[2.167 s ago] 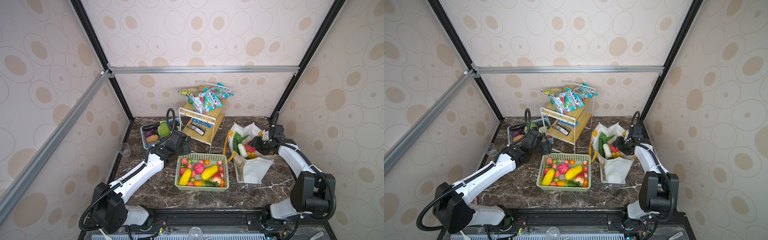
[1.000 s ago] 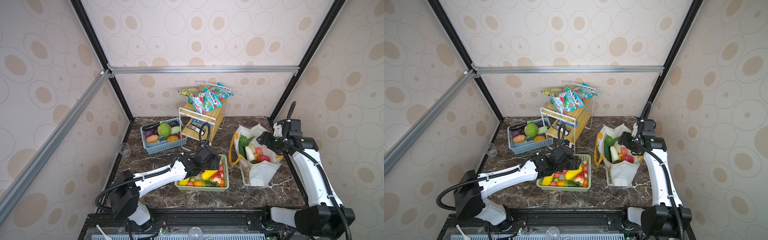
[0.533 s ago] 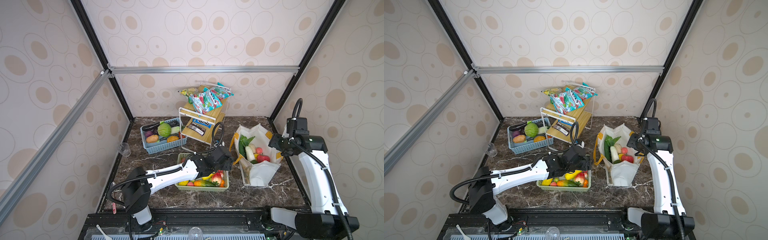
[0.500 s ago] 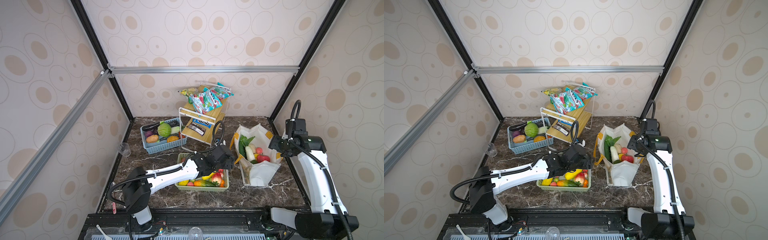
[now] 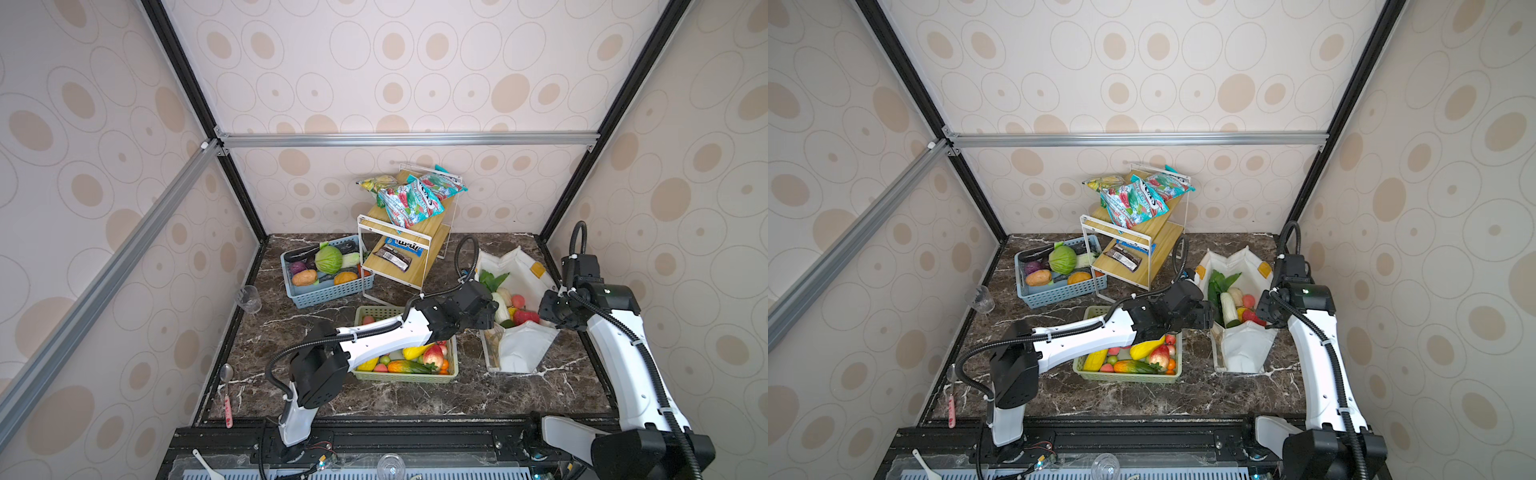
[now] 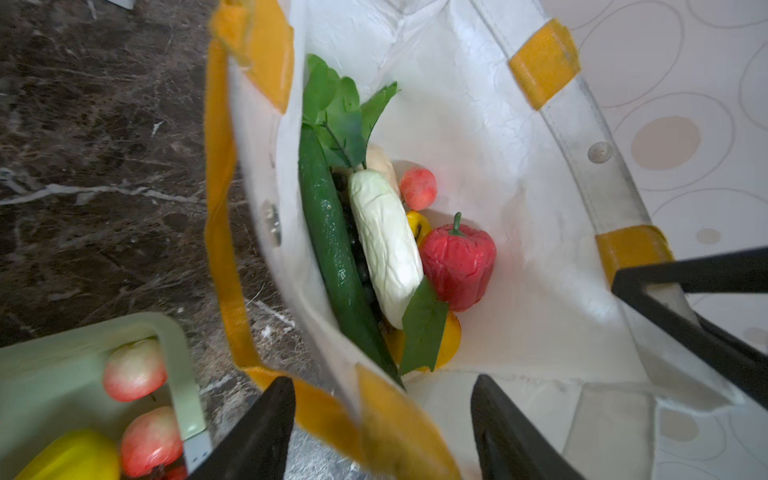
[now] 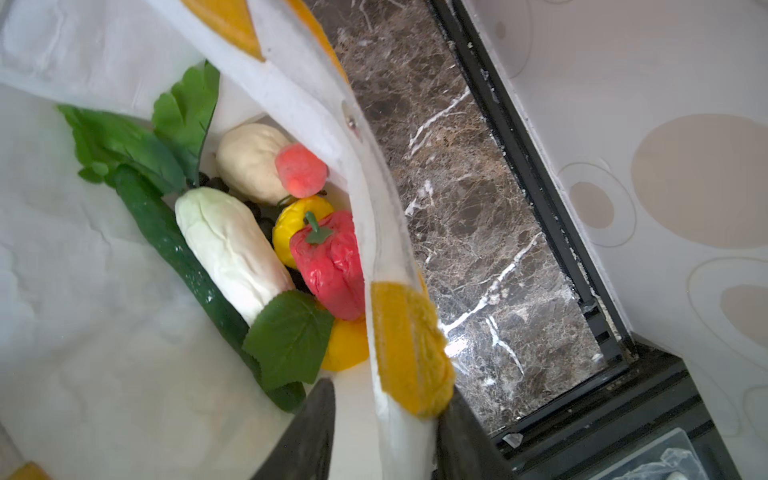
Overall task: Place the food into the grocery bag and tie it
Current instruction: 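Move the left gripper toward the tote bag rim while the right gripper rises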
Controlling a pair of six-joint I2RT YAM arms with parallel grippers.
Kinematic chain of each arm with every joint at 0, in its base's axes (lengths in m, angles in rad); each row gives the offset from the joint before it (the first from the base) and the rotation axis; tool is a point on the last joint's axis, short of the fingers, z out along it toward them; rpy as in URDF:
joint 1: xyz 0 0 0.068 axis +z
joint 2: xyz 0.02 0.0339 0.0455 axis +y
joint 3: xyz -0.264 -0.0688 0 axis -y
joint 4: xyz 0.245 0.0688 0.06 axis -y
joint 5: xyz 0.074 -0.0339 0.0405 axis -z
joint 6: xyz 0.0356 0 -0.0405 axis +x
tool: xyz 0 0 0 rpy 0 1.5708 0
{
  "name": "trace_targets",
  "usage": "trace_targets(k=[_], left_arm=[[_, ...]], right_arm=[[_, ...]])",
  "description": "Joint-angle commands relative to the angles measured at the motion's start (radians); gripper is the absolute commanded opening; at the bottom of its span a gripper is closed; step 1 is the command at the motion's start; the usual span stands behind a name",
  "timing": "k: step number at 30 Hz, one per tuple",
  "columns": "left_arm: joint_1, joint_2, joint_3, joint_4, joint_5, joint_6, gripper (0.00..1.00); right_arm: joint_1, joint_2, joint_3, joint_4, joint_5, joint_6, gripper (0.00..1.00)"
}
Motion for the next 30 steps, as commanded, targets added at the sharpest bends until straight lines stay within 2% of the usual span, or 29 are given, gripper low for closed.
trace_targets(k=[1,6,8,13,18,21,27,30], left_arm=[[-0.009,0.039,0.081,-0.025,-0.005,0.029,0.59],[-0.004,0.076,0.127,-0.032,-0.02,0.038,0.36],[0.004,0.083,0.143,-0.044,-0.031,0.053,0.24],[0.043,0.086,0.186,-0.058,-0.039,0.134,0.08],[0.078,0.158,0.326,-0.142,0.002,0.23,0.08],[0.087,0.194,0.375,-0.194,0.007,0.26,0.09],[0.115,0.138,0.291,-0.177,0.006,0.252,0.09],[0.125,0.117,0.255,-0.166,0.015,0.252,0.09]], right_arm=[[-0.001,-0.019,-0.014,0.001,-0.071,-0.003,0.34],[-0.001,-0.025,-0.031,0.029,-0.217,0.005,0.23],[-0.001,-0.025,-0.035,0.043,-0.28,0.014,0.22],[-0.001,-0.017,-0.023,0.071,-0.401,0.046,0.22],[-0.001,0.026,0.011,0.08,-0.463,0.055,0.25],[-0.001,0.055,0.017,0.071,-0.511,0.045,0.33],[-0.065,0.063,0.037,0.017,-0.486,0.018,0.56],[-0.132,0.079,0.087,-0.042,-0.52,-0.01,0.61]])
